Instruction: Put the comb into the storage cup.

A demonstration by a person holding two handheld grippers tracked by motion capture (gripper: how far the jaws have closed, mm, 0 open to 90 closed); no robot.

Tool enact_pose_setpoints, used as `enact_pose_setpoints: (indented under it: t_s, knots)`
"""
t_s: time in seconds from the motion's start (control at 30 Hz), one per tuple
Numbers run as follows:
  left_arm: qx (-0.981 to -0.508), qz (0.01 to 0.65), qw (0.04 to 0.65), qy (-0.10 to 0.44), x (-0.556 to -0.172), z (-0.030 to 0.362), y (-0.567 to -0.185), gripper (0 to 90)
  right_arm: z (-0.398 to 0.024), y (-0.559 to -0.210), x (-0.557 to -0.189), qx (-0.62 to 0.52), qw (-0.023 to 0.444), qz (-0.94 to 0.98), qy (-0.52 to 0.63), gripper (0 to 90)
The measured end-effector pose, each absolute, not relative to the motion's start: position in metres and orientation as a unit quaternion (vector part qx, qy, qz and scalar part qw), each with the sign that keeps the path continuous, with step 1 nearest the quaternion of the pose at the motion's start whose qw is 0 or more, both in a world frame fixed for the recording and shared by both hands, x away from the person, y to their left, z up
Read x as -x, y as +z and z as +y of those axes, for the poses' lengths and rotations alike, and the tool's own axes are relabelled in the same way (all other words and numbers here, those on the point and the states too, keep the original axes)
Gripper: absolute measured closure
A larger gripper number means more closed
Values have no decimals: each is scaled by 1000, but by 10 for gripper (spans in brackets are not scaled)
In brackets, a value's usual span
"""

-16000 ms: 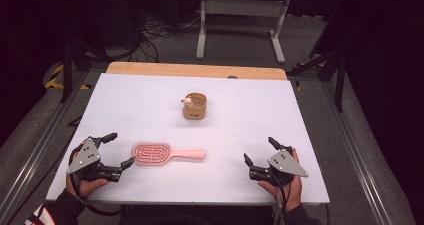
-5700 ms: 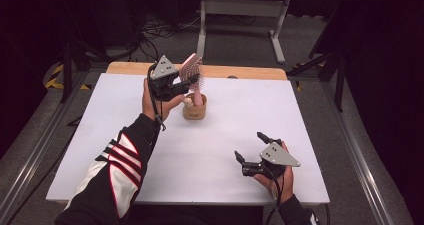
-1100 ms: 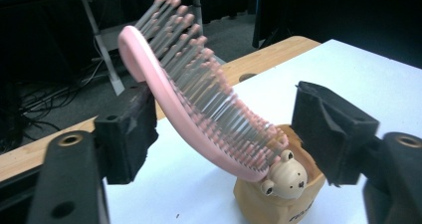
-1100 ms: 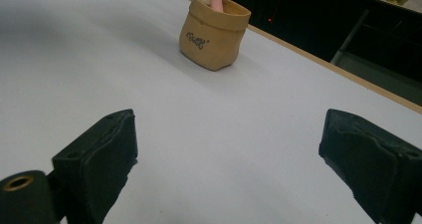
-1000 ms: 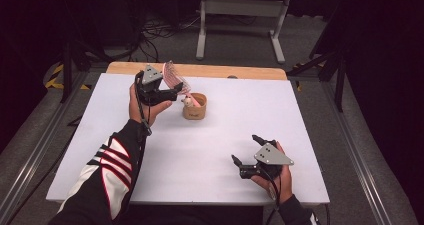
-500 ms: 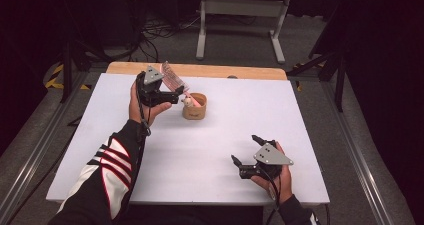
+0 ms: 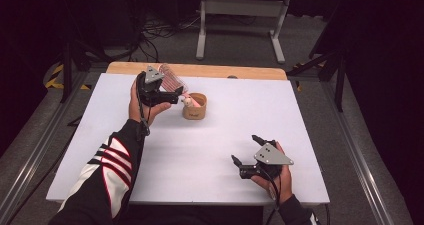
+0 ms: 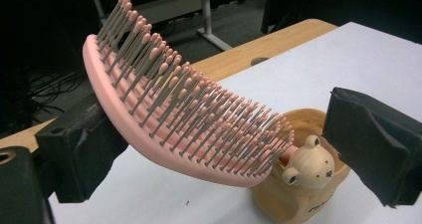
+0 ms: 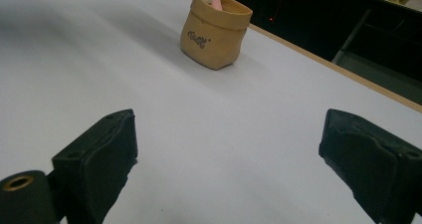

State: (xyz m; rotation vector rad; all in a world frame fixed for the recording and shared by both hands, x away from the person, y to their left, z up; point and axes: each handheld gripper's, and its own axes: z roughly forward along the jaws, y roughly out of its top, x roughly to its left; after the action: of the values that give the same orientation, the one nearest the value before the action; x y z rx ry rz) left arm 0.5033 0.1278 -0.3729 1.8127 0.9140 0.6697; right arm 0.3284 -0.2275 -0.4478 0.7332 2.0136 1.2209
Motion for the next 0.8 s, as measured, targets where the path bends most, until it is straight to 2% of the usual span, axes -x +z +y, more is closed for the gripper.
enact_pose_setpoints:
  t_s: [0.8]
  knots:
    - [-730, 370, 486, 307, -499, 136, -358, 86, -227, -447, -328, -280, 331, 771, 467, 89]
